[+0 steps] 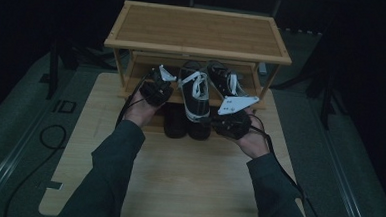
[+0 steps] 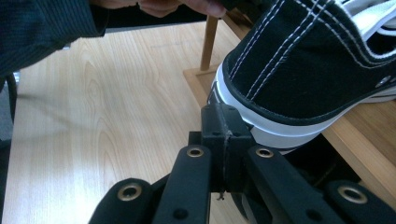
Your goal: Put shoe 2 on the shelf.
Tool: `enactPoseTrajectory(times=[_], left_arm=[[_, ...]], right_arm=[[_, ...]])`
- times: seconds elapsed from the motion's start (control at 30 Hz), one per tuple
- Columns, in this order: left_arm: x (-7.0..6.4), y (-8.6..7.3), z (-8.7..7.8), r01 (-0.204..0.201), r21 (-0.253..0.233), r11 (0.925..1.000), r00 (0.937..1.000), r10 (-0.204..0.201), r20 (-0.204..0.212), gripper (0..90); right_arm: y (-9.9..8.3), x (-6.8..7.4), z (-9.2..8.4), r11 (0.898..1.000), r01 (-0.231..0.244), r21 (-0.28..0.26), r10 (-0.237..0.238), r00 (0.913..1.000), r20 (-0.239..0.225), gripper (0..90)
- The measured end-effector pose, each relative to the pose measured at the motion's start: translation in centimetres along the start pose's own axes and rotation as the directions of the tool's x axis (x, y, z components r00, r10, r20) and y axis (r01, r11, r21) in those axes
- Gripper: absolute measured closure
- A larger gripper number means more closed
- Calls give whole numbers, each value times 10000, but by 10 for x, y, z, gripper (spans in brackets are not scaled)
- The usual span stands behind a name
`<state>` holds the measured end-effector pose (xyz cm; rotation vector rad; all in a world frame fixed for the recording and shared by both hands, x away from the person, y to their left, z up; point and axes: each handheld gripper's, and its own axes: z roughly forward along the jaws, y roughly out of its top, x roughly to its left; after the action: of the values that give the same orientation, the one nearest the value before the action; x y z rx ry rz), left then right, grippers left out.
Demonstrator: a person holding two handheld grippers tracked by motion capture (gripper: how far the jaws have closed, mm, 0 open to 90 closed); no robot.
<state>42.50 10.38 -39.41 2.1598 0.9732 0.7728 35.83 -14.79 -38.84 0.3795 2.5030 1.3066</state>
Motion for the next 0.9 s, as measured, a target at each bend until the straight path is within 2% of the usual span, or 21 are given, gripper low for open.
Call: enactPoseTrajectory(times=[0.3,0.5,0.63,0.77,0.9], left_arm=[[0,0,0,-2,-6,10000,10000,2,-1,900],[-1,0,0,12,-14,10000,10000,-12,-43,900],[0,0,0,31,-19,10000,10000,-31,-23,900],[-1,0,0,36,-23,10000,10000,-36,-56,900],[-3,0,0,-16,-2,10000,9998,16,-182,900]], right_arm=[[1,-2,5,9996,-244,-128,245,9997,62,900],[2,-1,8,9995,-238,-186,240,9996,112,900],[5,2,10,9999,-56,-126,60,9993,358,900],[5,4,13,9998,-63,-185,70,9992,401,900],[7,3,13,9990,-104,-429,125,9987,485,900]])
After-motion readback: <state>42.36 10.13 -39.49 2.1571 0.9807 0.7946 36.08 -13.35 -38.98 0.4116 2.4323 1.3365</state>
